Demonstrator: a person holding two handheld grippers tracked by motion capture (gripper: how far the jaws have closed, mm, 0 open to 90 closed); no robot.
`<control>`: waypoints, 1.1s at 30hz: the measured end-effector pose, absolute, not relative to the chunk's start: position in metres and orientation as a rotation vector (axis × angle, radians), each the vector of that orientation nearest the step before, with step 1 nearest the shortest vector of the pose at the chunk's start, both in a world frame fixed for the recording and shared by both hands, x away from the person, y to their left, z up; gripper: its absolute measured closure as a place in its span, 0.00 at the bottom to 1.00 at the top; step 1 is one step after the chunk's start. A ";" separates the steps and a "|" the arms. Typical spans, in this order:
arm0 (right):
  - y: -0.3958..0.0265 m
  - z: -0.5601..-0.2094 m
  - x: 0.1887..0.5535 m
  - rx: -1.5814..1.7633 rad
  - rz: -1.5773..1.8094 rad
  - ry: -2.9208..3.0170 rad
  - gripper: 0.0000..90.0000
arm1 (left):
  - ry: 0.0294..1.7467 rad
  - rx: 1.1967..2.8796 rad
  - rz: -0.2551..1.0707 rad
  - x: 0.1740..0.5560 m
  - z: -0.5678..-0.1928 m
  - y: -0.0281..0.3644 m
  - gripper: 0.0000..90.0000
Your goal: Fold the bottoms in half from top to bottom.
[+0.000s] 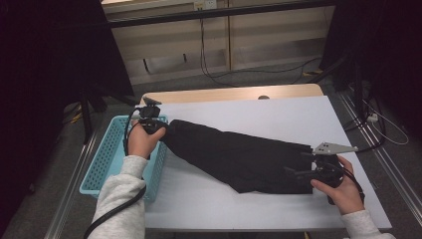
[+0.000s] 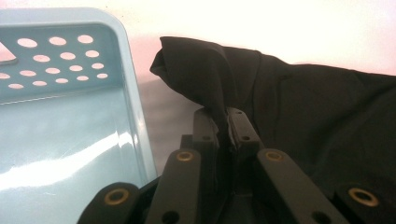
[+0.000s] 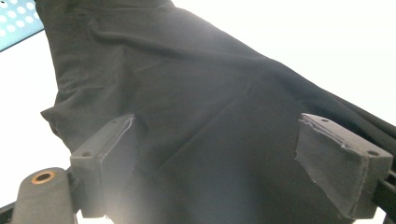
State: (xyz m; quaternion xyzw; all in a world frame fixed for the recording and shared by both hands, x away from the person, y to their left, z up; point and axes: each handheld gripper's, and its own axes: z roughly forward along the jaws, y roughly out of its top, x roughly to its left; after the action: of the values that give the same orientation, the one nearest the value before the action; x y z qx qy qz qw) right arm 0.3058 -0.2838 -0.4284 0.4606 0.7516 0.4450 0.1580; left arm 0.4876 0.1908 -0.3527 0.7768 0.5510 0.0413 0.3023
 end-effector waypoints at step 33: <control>-0.285 -0.428 0.306 1.312 1.274 2.154 0.15 | 1.477 2.012 0.114 0.493 -0.337 0.209 0.93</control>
State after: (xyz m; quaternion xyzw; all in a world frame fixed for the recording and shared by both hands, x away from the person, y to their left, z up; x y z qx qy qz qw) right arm 0.3056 -0.2848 -0.4280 0.4585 0.7529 0.4452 0.1572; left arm 0.4926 0.2095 -0.3368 0.7640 0.5609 0.0434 0.3160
